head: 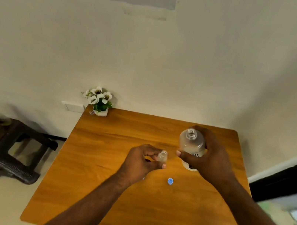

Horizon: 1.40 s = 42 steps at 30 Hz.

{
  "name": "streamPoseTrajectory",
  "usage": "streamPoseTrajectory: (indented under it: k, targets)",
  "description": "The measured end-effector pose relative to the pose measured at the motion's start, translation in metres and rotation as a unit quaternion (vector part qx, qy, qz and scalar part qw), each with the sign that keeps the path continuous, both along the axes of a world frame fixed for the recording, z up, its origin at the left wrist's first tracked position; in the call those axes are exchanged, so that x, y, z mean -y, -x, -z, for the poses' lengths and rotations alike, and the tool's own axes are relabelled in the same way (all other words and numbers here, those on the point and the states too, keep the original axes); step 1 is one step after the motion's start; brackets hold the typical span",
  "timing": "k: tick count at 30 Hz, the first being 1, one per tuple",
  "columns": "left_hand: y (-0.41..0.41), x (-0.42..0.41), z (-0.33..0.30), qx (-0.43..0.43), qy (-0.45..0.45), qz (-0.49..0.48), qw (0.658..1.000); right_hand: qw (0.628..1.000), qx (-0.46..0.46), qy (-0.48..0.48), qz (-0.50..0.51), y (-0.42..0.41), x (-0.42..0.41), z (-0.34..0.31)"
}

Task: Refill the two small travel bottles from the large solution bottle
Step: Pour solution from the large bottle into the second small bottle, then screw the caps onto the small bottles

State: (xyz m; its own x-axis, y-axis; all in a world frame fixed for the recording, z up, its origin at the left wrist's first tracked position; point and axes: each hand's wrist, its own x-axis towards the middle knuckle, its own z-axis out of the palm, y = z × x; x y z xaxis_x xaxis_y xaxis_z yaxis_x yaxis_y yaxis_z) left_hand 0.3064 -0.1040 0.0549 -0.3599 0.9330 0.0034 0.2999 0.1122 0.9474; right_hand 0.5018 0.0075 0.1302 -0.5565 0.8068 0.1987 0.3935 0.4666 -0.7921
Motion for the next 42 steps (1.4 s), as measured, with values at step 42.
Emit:
streamPoseTrajectory:
  k: [42]
  targets:
    - [-0.033,0.01,0.159,-0.138,0.247,0.006,0.959,0.99,0.076,0.116,-0.013,0.108,-0.084,0.206]
